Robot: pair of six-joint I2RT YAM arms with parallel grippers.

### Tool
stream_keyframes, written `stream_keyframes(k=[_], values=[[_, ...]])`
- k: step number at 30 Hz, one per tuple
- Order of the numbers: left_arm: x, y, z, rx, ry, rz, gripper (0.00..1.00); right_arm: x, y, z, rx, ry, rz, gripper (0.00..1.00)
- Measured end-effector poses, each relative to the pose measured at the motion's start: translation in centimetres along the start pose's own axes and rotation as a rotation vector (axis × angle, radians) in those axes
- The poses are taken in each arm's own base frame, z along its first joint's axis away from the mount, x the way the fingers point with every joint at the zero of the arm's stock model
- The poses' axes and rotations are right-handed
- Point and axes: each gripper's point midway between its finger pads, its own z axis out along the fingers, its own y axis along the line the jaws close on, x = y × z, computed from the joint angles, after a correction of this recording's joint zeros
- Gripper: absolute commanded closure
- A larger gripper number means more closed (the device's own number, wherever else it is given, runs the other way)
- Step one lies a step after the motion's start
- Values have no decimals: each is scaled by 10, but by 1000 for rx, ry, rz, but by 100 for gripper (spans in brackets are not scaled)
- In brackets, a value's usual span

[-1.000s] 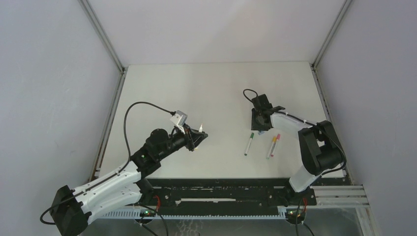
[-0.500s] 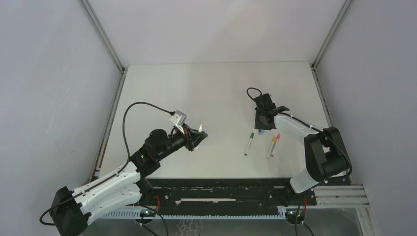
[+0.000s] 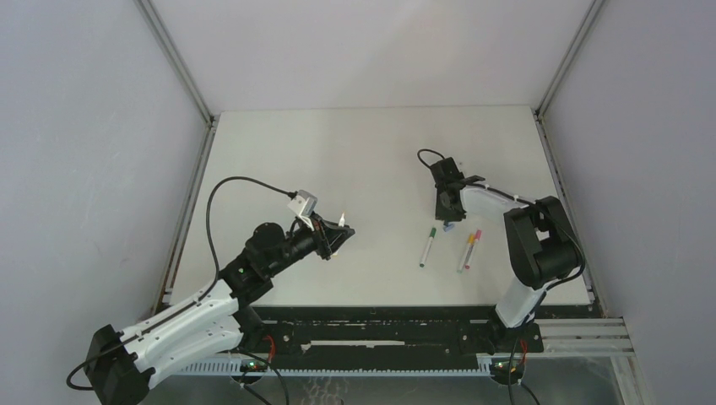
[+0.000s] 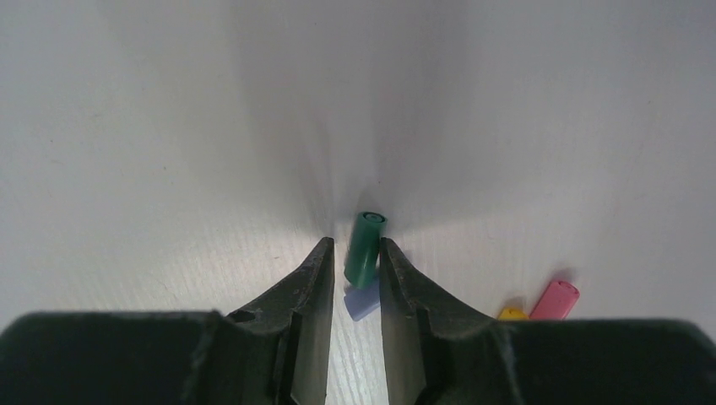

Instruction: Insert the pens into the pen caps

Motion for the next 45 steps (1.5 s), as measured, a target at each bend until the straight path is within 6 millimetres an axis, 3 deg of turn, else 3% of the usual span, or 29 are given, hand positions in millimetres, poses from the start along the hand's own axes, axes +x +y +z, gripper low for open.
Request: stream_keyframes(k=[9,11,13,19,22,26,30,33,37,45], values=[[1,0,0,-2,3,0,100,-6,-2,7,19,4,17,80],[1,0,-1,-2,4,-1,100,-8,-2,8,19,6,27,86],[1,0,-1,-2,4,-7,100,-8,-2,9,18,7,35,100],[-2,-3,0,5,-7,-44,100,-9,0,8,0,11,48,100],[-6,-8,2,27,-23,-71,100,-10,7,-3,-48,15,53,100],[-6,-17,6,71,-17,-119,100,-32,27,-55,-205,-86,79,100],[-8,-28,8,124,-15,-160,100,-59,53,-135,-421,-270,111,100],[-9,-37,9,166,-13,-173,100,-67,82,-196,-626,-389,113,100],[-9,-50,8,220,-4,-175,100,-55,117,-252,-881,-462,105,100],[-10,-82,7,329,26,-154,100,-24,168,-313,-1188,-481,37,100]])
